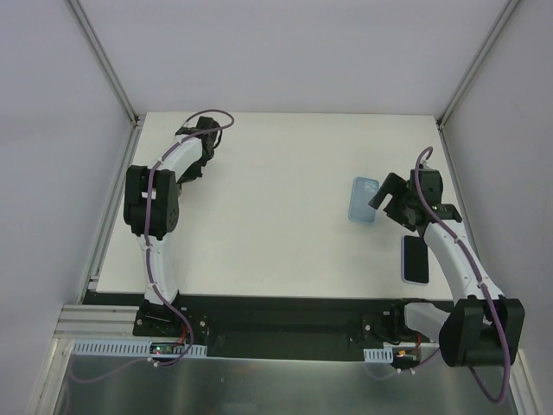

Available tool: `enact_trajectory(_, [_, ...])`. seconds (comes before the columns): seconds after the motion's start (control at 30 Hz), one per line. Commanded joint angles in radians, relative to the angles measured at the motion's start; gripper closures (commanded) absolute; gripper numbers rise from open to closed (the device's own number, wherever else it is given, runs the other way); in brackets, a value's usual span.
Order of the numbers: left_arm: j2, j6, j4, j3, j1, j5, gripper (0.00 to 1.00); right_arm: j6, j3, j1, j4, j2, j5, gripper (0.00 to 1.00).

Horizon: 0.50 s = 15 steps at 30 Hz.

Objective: Take the phone out of the phone case
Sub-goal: Place the phone at the center of the board.

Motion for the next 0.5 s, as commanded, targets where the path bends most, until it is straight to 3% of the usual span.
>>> enact_trajectory(0.0, [0.023,0.023,-0.035,0.073,-0.003,-0.089,1.0,-0.028,-0.033,0.006,-0.053,-0.072,0.021,0.04])
enact_trajectory(0.4, [0.105,0.029,-0.038,0.119,-0.015,-0.05,0.99,-0.045,-0.072,0.007,-0.081,-0.103,0.066,0.04])
enact_trajectory(0.47, [0.119,0.026,-0.04,0.119,-0.015,-0.04,0.91,-0.044,-0.075,0.007,-0.079,-0.103,0.066,0.04])
